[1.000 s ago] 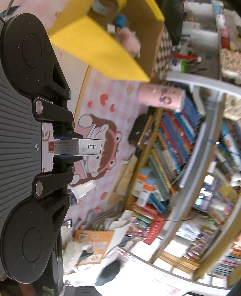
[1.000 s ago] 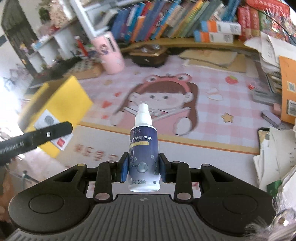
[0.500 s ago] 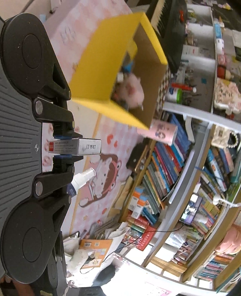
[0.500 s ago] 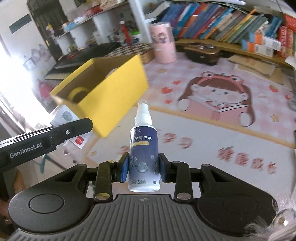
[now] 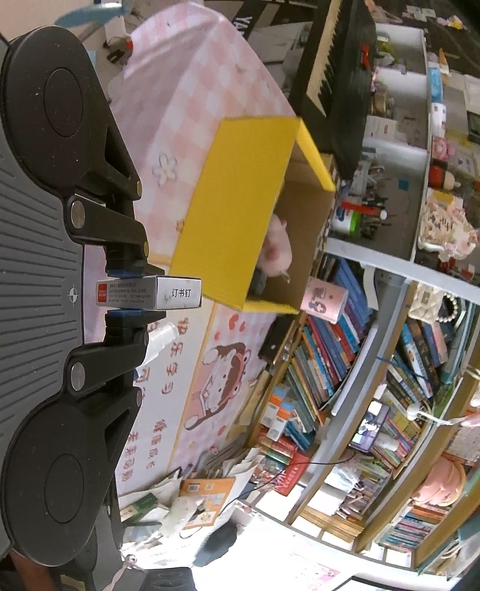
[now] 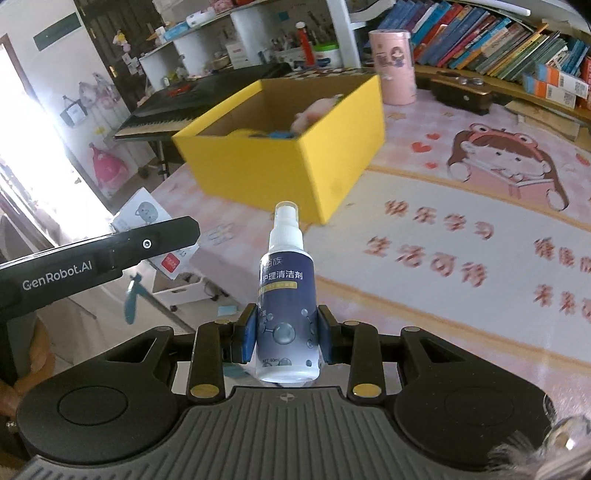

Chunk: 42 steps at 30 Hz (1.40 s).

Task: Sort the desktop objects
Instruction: 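Lift the white box and spray bottle with both tools and carry them over the yellow box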

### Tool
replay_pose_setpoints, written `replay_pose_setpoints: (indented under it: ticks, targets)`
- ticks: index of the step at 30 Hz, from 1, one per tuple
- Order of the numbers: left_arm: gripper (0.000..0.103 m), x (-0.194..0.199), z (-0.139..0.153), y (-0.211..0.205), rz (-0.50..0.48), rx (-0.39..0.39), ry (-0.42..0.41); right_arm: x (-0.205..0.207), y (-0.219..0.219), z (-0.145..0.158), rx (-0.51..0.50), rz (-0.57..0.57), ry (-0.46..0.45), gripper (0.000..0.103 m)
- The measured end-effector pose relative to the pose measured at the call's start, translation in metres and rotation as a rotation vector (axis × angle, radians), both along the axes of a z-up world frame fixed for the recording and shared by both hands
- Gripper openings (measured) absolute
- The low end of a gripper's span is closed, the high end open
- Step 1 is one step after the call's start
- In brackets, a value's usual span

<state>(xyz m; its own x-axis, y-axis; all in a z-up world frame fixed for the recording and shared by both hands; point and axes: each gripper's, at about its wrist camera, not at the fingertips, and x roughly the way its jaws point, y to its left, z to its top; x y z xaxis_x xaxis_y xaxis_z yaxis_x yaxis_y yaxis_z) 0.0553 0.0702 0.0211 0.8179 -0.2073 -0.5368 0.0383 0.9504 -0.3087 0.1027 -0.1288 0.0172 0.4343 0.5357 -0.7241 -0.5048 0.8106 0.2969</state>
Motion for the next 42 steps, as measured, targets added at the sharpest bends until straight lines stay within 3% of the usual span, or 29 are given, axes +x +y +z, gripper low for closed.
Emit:
replay_pose_setpoints:
  ticks: [10,25,34,42]
  targets:
    - [0.013,-0.026,0.002,0.032,0.005,-0.019,-0.02,-0.033,0.039,0.007,-0.019,0.026,-0.019,0.031]
    - [0.013,-0.031,-0.004,0.062,0.058,-0.043,0.0,-0.031,0.077,0.008,-0.046,0.108,-0.02,0.031]
    - [0.013,0.001,0.005,0.071,0.087,-0.024,-0.054,-0.001,0.085,0.018,-0.011,0.126,-0.087,0.031]
    - [0.013,0.061,0.032,0.068,0.116,-0.006,-0.142,0.062,0.089,0.046,0.066,0.107,-0.168,0.031]
